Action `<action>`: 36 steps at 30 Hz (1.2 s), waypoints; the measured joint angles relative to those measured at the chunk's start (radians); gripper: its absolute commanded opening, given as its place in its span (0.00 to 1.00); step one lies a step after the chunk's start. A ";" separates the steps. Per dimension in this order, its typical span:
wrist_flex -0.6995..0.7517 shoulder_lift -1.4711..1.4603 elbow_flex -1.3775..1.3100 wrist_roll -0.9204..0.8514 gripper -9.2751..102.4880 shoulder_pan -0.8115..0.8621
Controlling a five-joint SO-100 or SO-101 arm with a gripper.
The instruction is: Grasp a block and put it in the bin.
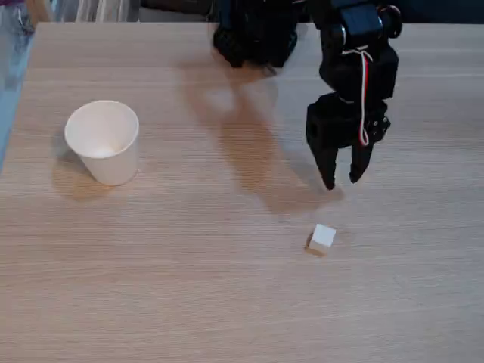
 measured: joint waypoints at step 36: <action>0.018 -0.282 -0.334 0.052 0.30 0.120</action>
